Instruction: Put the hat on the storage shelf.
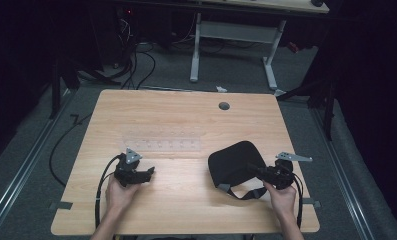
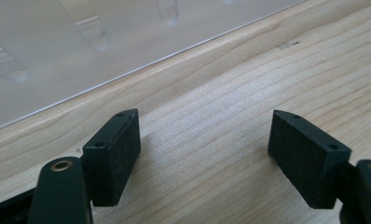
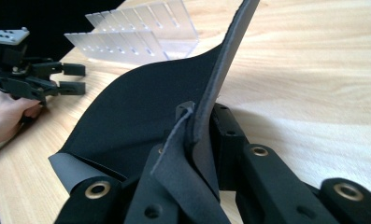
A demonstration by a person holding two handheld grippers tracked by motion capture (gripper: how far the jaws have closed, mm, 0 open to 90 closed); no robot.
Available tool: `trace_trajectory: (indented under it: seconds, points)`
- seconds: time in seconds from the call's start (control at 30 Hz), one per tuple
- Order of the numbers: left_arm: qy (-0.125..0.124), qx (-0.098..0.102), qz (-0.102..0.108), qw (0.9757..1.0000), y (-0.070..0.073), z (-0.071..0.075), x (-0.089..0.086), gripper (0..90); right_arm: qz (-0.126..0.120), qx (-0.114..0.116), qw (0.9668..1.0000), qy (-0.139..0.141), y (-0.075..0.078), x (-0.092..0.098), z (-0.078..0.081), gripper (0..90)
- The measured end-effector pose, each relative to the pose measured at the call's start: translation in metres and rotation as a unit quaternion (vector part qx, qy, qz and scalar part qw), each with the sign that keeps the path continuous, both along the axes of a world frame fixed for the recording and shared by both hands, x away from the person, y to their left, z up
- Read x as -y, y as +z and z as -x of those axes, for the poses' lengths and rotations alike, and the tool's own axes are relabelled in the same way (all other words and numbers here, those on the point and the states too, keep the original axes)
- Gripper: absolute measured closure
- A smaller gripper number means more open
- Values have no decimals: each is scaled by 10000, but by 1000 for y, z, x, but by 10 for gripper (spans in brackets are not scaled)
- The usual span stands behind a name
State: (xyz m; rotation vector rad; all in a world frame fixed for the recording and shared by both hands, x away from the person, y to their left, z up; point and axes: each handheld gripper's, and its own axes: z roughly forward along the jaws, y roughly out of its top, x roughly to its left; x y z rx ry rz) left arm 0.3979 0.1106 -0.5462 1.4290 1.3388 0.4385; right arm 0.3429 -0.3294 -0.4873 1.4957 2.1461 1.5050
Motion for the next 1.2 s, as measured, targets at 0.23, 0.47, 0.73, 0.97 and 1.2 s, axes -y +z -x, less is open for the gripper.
trace_trajectory:
  seconds: [0.23, 0.47, 0.73, 0.97, 1.2]
  points:
    - [-102, 41, 141, 9998, 5, 3, 1, 259, -3, 72, 9999, 105, 10, -10, 3, 831]
    - [-317, 138, 478, 9983, 19, 13, 3, 263, -39, 110, 9998, 185, 15, -15, 4, 831]
    - [-672, 311, 609, 9954, 35, 30, 13, 258, 5, 86, 9992, 380, 21, -28, 4, 831]
    - [-1134, 463, 675, 9902, 52, 45, 31, 240, -42, 74, 9987, 502, 23, -38, 3, 831]
    - [-1567, 579, 531, 9845, 58, 58, 50, 223, -63, 60, 9978, 664, 27, -51, 1, 830]
